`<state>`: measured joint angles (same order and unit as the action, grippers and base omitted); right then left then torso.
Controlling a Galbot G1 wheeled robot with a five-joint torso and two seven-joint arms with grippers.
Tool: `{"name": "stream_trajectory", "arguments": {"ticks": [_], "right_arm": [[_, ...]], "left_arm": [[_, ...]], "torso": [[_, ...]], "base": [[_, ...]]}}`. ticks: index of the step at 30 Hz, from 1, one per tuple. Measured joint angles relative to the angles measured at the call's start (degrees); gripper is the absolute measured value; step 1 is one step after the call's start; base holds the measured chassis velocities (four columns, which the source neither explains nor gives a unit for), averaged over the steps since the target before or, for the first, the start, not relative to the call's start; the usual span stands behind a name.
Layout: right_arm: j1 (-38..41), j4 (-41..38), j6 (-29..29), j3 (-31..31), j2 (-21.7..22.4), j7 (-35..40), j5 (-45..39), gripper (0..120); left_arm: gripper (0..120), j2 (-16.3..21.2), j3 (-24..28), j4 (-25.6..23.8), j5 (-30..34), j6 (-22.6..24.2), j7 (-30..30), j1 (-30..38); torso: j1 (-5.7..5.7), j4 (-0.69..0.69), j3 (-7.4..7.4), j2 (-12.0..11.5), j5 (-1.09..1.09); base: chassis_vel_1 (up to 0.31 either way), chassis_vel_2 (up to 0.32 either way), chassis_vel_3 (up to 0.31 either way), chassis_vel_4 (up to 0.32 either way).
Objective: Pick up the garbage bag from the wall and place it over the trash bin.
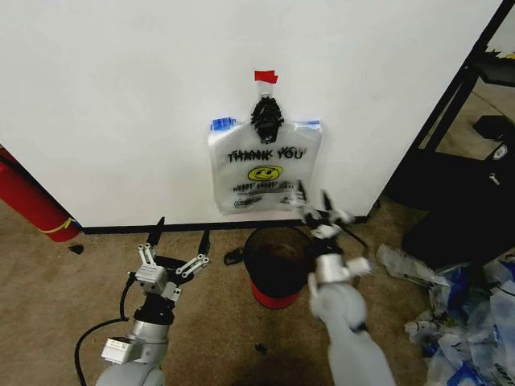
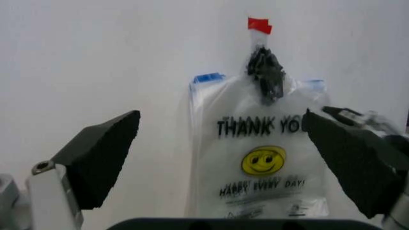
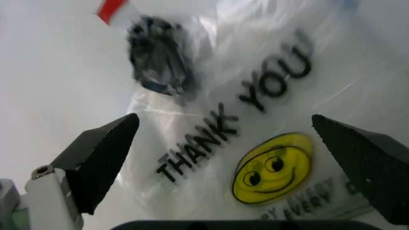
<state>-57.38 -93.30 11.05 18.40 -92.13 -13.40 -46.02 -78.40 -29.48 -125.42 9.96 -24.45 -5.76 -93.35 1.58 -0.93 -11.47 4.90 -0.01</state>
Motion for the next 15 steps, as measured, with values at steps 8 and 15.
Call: {"name": "stream_trajectory", "arguments": {"ticks": [8, 15], "right_arm": [[10.6, 9.99, 1.83, -1.6, 0.0, -3.85, -5.8, 100], [16.04, 16.23, 4.2, -3.26, -0.01, -11.24, -5.46, 100]], "left_arm": [[100, -0.89, -0.11, 0.7, -0.75, -0.12, 0.09, 0.17], [100, -1.44, -0.74, 3.36, -1.11, 0.14, 0.55, 1.71]], "torso": [[0.0, -0.02, 0.0, 0.0, 0.0], [0.0, -0.02, 0.01, 0.0, 0.01]], "base": [[0.0, 0.0, 0.0, 0.0], [0.0, 0.0, 0.0, 0.0]]}}
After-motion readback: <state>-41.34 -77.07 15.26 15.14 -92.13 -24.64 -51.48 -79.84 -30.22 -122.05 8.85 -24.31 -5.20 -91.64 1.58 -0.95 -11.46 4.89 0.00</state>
